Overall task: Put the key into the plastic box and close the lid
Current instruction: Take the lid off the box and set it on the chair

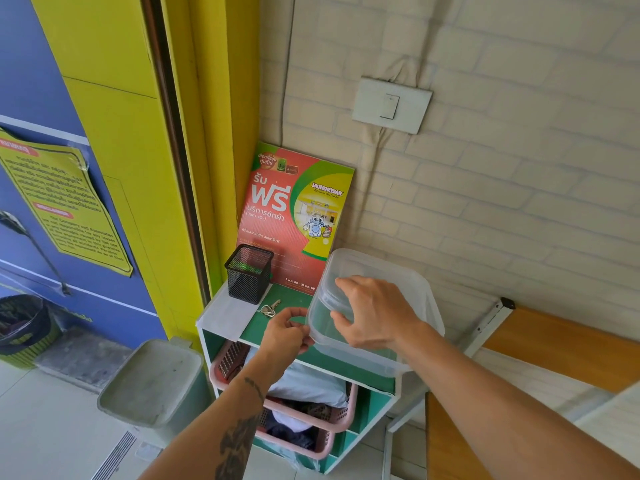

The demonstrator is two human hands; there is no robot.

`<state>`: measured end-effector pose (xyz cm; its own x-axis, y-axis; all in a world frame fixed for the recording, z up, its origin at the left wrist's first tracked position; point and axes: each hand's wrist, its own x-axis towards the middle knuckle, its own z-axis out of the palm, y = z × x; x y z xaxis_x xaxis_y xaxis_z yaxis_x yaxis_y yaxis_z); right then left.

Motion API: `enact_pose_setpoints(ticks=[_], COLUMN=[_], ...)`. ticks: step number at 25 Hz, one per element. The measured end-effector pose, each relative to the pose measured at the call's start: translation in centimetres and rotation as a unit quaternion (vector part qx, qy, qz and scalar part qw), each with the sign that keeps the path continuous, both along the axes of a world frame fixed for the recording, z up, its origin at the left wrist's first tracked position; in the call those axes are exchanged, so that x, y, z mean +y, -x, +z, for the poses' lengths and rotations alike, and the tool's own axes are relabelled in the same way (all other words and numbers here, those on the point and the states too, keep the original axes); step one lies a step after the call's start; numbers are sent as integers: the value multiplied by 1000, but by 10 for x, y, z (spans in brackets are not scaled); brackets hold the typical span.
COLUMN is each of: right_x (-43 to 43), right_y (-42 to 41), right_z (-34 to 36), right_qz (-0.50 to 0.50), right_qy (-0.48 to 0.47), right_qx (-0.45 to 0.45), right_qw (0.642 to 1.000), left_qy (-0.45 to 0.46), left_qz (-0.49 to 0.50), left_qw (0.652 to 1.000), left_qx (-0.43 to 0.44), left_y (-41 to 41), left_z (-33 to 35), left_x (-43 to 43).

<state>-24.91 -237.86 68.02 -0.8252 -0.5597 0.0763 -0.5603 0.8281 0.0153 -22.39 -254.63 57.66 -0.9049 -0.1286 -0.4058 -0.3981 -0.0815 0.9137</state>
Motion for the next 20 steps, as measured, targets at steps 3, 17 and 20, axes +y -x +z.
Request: enact_pose_setpoints(ticks=[3,17,20], right_x=[4,27,56], right_y=[-8,-21,-13], right_z=[-12,-41,-42], right_qz=[-9,-37,-127], right_qy=[-8,135,189], right_qx=[-9,-59,-54], right_qw=[1000,988,972], left_qy=[42,325,312], left_qz=[1,-75,-84], left_qw=[999,938,943], left_qx=[12,90,77], left_y=[1,34,37], left_z=[1,38,37], left_x=[0,21,20])
